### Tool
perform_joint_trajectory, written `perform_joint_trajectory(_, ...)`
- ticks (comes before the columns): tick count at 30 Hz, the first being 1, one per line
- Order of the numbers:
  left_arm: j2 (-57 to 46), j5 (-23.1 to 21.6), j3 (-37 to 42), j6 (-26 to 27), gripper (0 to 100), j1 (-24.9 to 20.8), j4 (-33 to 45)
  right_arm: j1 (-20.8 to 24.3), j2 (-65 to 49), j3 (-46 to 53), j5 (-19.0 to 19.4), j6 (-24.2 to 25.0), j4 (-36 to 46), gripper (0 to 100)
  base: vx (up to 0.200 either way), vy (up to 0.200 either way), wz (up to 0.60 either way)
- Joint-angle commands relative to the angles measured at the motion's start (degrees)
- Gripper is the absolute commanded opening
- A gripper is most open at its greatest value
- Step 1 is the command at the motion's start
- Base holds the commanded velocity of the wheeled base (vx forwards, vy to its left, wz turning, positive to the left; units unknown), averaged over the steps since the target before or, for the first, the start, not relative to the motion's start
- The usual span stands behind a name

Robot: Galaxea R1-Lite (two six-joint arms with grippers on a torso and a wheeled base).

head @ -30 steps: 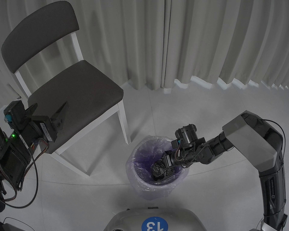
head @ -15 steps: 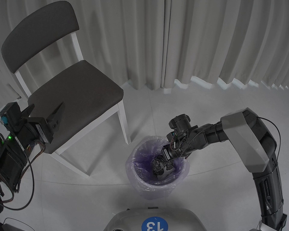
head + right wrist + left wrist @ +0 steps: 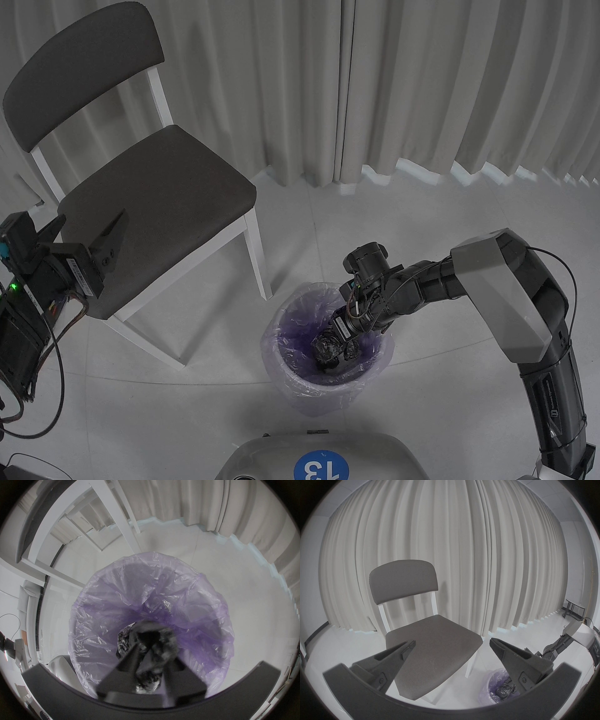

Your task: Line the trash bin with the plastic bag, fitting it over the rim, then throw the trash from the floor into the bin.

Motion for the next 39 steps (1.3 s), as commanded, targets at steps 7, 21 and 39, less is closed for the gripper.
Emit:
perform_joint_trajectory(7, -0.3, -0.2, 0.0, 0.0, 100, -0.1, -0.2, 0.0, -0.2, -0.8, -0.7, -0.3, 0.6, 100, 0.000, 0.000, 0.00)
perform_joint_trajectory(21, -1.1, -0.3, 0.5, 0.1, 100, -0.1, -0.1, 6.0, -3.8, 5.0, -8.0, -6.1, -0.6, 100, 0.000, 0.000, 0.00)
perform_joint_trajectory(39, -2.1, -0.3, 0.8, 0.6, 100, 0.2, -0.1, 5.9, -4.9, 8.8, -11.3, -8.0, -7.7, 100, 0.000, 0.000, 0.00)
